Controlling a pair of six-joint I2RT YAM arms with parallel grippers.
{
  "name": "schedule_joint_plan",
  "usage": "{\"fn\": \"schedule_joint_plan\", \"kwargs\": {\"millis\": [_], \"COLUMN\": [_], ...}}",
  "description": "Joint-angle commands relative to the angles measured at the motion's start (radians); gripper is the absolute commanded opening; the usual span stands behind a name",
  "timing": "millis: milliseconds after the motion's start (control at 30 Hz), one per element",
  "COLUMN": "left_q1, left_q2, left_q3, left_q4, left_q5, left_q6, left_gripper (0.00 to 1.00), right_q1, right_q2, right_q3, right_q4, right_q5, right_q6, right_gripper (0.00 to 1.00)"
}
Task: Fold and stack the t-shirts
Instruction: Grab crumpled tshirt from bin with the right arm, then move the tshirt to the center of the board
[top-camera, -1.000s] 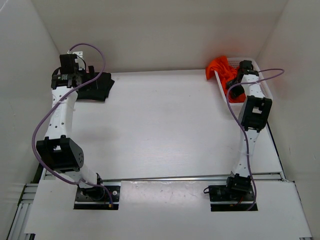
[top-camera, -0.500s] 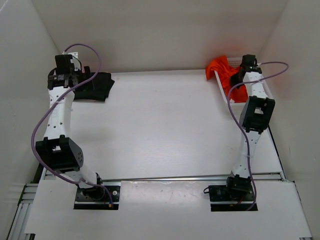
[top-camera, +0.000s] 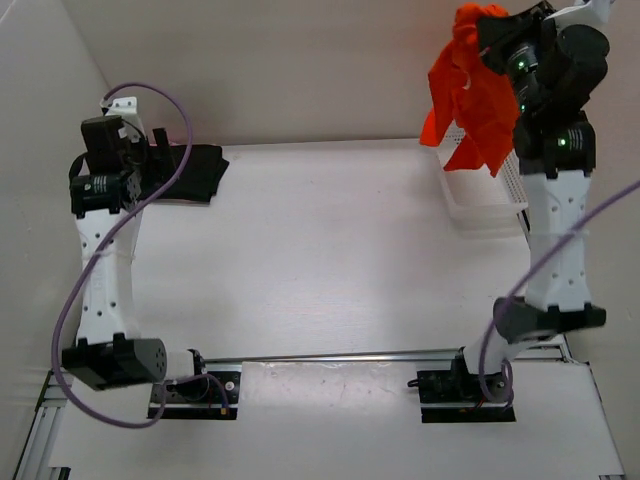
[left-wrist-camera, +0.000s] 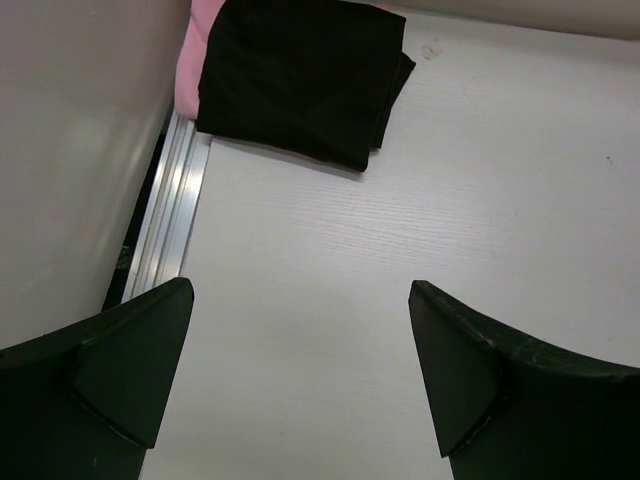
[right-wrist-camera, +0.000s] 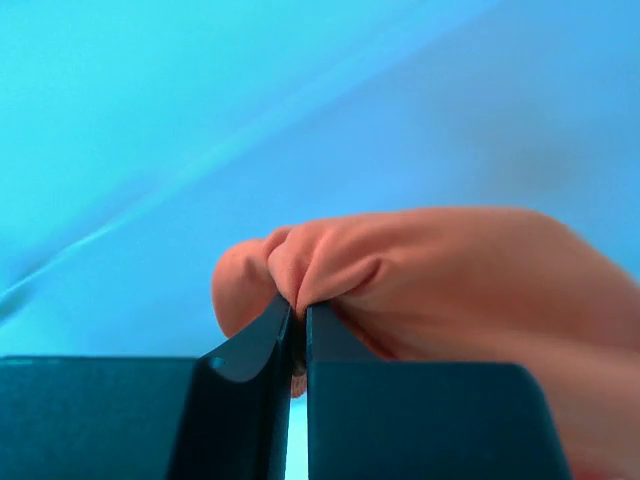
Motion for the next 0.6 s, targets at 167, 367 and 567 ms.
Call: {"fn": "schedule_joint_plan", "kwargs": {"millis": [167, 367, 567], "left_q1": [0.014, 0.014, 0.014], "left_q2": [-0.164, -0.198, -0.207], "left_q3": [-0.111, -0.134, -0.143], "left_q4": [-0.013, -0.013, -0.013], "left_q5": [0.012, 0.003, 0.028], "left_q6": [-0.002, -0.002, -0.002], "left_gripper": [1.00, 1.00, 1.00], "right_q1": [0.360, 0.449, 0.333], "right_q2": [-0.173, -0.156, 0.085], "right_q3": [-0.116, -0.325, -0.293], "right_q4": [0.126, 0.111, -0.190], "right_q5": [-0.132, -0.150, -0.147], "right_q6": [-0.078, 0.072, 0.164], "right_gripper": [0.00, 0.00, 0.72]}}
